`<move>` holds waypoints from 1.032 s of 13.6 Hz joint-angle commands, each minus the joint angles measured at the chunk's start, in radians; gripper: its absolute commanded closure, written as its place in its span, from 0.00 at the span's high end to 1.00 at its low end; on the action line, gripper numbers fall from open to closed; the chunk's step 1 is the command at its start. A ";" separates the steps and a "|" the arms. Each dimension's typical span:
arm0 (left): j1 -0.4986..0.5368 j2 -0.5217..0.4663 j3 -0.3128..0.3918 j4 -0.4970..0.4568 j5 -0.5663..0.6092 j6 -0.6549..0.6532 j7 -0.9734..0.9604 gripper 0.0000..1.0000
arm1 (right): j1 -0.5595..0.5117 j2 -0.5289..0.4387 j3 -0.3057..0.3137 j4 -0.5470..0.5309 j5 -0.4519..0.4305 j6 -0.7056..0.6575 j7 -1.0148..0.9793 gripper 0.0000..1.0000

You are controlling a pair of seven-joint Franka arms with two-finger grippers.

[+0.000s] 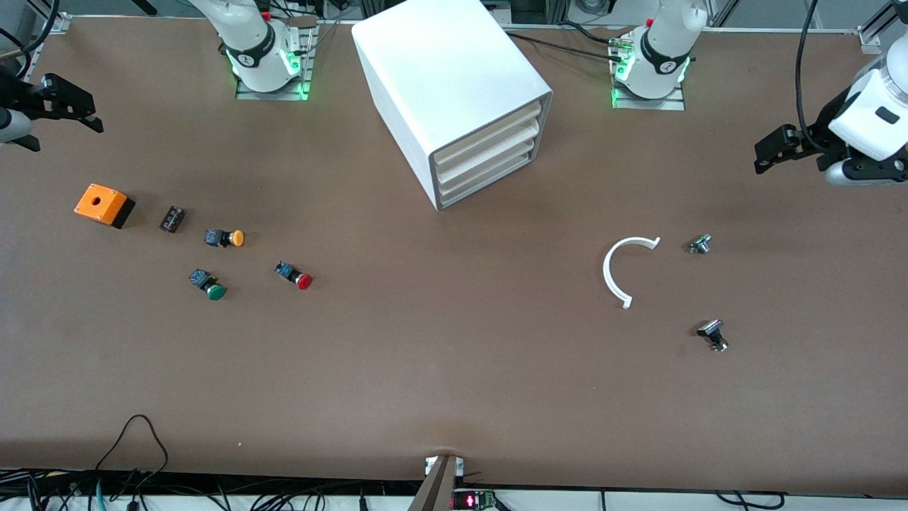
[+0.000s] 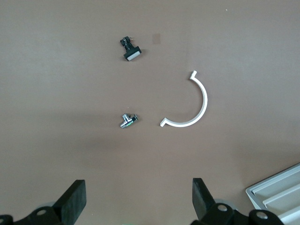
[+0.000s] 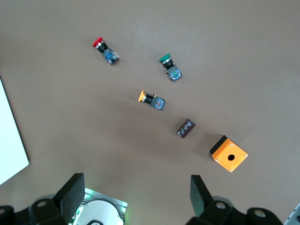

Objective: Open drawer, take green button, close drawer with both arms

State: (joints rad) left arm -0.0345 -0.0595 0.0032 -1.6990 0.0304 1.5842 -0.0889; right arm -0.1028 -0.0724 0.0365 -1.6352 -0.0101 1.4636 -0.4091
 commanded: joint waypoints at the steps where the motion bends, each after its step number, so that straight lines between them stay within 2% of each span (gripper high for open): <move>1: 0.005 0.024 -0.002 0.025 0.009 0.000 -0.002 1.00 | -0.003 -0.021 -0.004 -0.020 0.009 0.008 -0.007 1.00; 7: 0.004 0.061 -0.009 0.105 0.031 -0.006 0.011 1.00 | -0.005 -0.020 -0.004 -0.006 0.006 -0.012 -0.013 1.00; 14: -0.007 0.058 -0.015 0.105 0.029 -0.030 0.011 1.00 | -0.006 -0.010 -0.009 -0.005 0.004 -0.003 -0.016 1.00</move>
State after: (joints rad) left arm -0.0357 -0.0161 -0.0081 -1.6291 0.0379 1.5829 -0.0884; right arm -0.1040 -0.0739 0.0299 -1.6351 -0.0103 1.4623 -0.4097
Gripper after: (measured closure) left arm 0.000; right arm 0.000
